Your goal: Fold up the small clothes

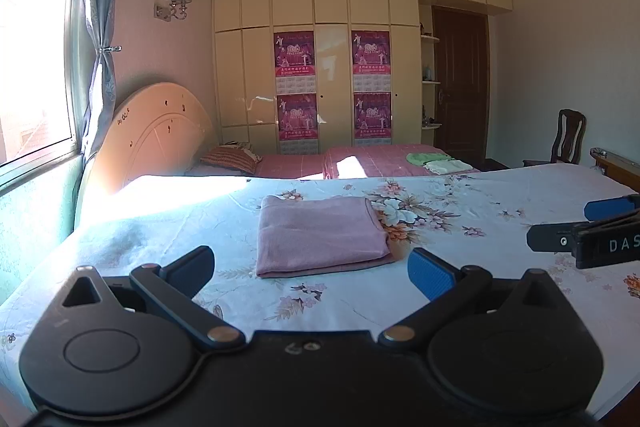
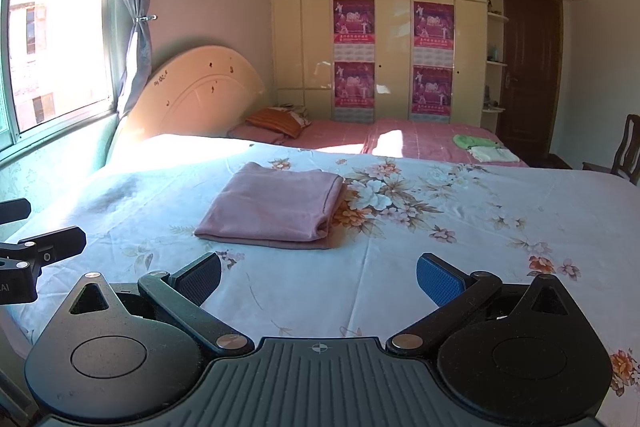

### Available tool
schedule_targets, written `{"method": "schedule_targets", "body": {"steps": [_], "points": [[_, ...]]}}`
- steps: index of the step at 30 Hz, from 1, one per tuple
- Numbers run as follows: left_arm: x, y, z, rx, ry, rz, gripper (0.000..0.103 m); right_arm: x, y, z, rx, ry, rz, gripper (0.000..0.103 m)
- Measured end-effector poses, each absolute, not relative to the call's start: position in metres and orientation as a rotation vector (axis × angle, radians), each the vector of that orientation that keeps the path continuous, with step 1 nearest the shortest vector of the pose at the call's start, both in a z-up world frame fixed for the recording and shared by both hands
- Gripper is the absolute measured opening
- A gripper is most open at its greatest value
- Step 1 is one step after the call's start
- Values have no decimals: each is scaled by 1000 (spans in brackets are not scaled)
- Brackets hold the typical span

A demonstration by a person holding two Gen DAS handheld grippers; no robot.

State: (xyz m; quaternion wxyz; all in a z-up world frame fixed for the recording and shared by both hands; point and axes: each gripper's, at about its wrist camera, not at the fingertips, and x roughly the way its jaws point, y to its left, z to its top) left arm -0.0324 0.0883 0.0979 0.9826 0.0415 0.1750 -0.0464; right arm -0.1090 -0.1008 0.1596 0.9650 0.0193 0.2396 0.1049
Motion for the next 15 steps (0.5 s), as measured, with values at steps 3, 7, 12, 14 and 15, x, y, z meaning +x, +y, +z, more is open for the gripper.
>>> {"method": "schedule_targets", "body": {"steps": [3,7,12,14,15], "points": [[-32,88,99,86,351,-94,103,-109,-102,160,41,485,211,103],[-32,87,100,85,350,-91,103,-108,-103,161,39,485,212,103],[-33,89,102,83,348,-89,103,-108,-104,162,35,484,217,103],[-33,89,102,83,347,-88,103,-108,-104,163,32,480,219,103],[-34,89,103,83,347,-88,103,-108,-104,163,32,479,220,103]]}}
